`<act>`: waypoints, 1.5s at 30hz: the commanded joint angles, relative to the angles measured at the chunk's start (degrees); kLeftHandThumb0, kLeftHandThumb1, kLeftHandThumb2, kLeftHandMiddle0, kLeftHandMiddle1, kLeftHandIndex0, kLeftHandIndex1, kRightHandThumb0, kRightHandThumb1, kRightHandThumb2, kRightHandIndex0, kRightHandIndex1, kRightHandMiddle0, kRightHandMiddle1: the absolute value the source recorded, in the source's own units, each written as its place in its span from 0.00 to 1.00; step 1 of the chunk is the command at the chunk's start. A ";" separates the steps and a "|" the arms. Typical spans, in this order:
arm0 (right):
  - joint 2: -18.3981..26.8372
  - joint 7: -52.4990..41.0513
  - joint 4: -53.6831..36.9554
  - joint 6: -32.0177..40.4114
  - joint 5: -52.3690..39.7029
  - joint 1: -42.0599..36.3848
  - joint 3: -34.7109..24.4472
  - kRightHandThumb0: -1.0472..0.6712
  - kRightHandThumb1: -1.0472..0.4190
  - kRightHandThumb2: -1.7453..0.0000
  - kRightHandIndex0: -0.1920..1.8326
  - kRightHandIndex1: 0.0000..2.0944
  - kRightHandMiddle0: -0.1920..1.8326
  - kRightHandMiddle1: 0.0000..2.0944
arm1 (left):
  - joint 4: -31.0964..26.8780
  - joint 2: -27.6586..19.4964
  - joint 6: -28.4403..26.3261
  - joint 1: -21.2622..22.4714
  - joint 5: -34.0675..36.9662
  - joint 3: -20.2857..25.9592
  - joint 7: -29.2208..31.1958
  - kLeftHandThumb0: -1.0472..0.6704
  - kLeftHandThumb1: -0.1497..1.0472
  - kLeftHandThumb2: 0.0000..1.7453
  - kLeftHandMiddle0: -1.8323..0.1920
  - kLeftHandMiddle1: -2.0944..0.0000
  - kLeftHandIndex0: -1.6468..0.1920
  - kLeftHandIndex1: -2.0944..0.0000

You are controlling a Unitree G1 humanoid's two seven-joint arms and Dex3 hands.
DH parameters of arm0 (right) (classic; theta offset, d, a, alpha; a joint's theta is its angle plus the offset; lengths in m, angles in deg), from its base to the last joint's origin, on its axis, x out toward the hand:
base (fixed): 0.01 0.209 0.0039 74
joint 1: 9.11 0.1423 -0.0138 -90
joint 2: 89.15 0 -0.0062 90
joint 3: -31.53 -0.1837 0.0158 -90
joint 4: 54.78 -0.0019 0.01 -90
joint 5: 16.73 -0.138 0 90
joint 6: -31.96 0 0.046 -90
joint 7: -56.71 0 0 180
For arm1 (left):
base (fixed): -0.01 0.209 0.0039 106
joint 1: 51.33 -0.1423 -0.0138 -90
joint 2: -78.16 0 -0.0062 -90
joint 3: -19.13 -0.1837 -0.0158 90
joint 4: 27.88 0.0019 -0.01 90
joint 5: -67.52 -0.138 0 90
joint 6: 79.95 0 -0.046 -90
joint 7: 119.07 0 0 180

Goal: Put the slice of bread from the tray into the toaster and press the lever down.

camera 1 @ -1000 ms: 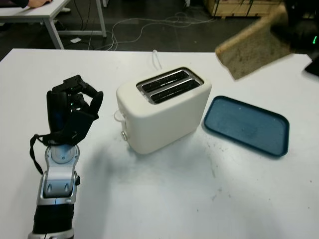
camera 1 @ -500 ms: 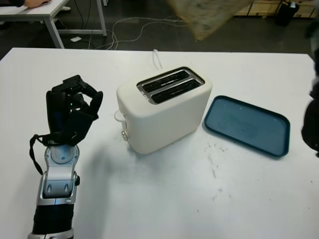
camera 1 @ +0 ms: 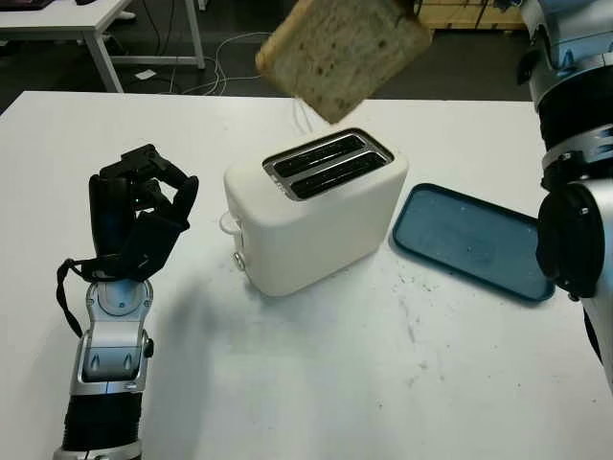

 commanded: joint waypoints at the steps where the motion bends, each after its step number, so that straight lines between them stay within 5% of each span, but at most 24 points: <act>1: 0.79 -0.81 0.76 1.89 0.94 -1.02 0.64 0.33 0.09 0.80 0.64 0.83 0.54 0.83 | -0.46 0.10 0.00 -0.62 -0.09 0.16 -0.20 0.10 0.60 0.48 0.27 0.30 0.32 0.29; 22: 4.48 -0.88 2.96 -1.77 6.37 -3.72 3.44 0.32 0.09 0.77 0.56 0.83 0.45 0.83 | -0.41 0.41 0.04 -0.84 -0.39 0.34 -0.52 0.10 0.60 0.47 0.27 0.30 0.32 0.30; 45: 3.31 -2.99 1.80 -6.30 8.52 -4.81 6.53 0.31 0.09 0.76 0.60 0.83 0.48 0.83 | -0.41 0.60 0.26 -0.86 -0.59 0.45 -0.59 0.09 0.61 0.46 0.27 0.30 0.32 0.30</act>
